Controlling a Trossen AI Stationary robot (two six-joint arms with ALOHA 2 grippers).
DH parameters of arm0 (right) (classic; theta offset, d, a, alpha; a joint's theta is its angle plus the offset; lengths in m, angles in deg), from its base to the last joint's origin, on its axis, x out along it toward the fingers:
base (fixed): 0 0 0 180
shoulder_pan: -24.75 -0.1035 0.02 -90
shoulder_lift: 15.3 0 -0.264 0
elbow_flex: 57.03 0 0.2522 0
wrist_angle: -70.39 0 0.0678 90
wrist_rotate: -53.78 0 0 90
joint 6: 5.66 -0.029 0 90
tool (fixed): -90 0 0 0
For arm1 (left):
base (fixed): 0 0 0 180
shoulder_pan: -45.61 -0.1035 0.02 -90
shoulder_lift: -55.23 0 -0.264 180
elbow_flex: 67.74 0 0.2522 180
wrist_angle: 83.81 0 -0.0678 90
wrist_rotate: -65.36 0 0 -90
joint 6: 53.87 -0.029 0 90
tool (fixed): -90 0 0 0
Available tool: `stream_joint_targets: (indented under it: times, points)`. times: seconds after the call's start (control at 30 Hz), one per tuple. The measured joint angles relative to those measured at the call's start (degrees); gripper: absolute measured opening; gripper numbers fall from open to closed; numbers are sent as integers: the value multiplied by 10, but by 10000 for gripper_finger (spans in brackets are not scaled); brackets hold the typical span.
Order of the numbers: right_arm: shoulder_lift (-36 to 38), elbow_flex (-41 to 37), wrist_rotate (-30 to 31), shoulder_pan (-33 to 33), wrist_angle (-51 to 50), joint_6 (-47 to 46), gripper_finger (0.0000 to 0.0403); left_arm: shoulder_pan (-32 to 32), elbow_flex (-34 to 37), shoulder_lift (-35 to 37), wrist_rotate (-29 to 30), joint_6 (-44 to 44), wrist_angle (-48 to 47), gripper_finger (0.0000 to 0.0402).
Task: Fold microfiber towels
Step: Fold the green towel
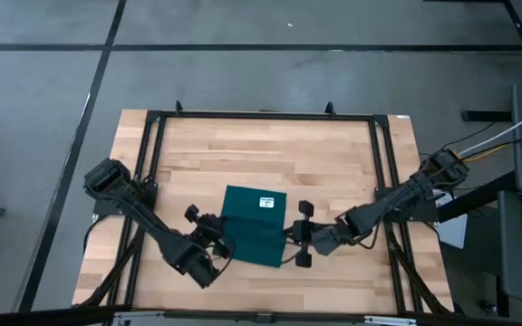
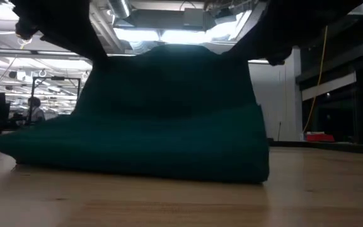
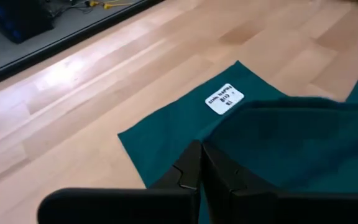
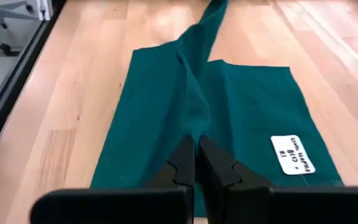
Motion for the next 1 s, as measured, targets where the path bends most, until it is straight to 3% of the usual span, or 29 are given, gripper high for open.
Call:
stream_joint_targets:
  times: [0.4,0.57,1.0]
  points:
    - [1,0,-33,42,22,59,7,-2,1,0,0,4,12,1]
    - [1,0,-47,48,17,60,7,-2,19,0,-2,45,12,1]
    - [1,0,-24,65,-8,71,7,-42,23,0,13,25,6,1]
